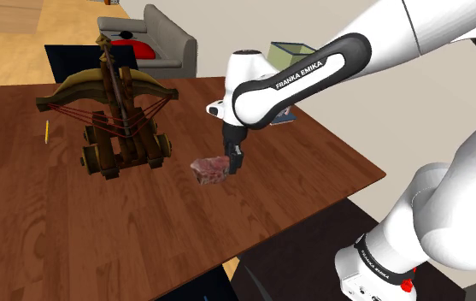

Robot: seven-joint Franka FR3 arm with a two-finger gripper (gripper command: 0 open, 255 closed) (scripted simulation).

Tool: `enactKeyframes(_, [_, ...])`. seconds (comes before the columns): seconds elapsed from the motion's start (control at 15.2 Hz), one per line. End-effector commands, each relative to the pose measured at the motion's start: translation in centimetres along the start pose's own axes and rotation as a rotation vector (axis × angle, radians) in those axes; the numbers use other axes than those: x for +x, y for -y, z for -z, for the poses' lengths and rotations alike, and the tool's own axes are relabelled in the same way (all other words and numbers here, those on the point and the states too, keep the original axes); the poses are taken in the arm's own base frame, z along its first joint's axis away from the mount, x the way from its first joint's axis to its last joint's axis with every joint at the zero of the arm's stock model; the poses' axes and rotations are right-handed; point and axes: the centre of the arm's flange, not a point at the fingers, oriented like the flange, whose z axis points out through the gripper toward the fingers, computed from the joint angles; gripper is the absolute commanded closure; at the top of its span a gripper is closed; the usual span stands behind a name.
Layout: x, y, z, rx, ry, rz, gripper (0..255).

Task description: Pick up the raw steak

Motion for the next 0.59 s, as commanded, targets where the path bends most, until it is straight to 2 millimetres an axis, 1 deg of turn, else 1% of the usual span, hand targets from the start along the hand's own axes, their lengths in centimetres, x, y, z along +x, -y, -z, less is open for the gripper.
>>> enactKeyframes(0.0, [-0.1,0.2,1.0,0.000,0.000,0.000,255])
enactKeyframes(0.53, [-0.2,0.6,5.2,0.000,0.000,0.000,255])
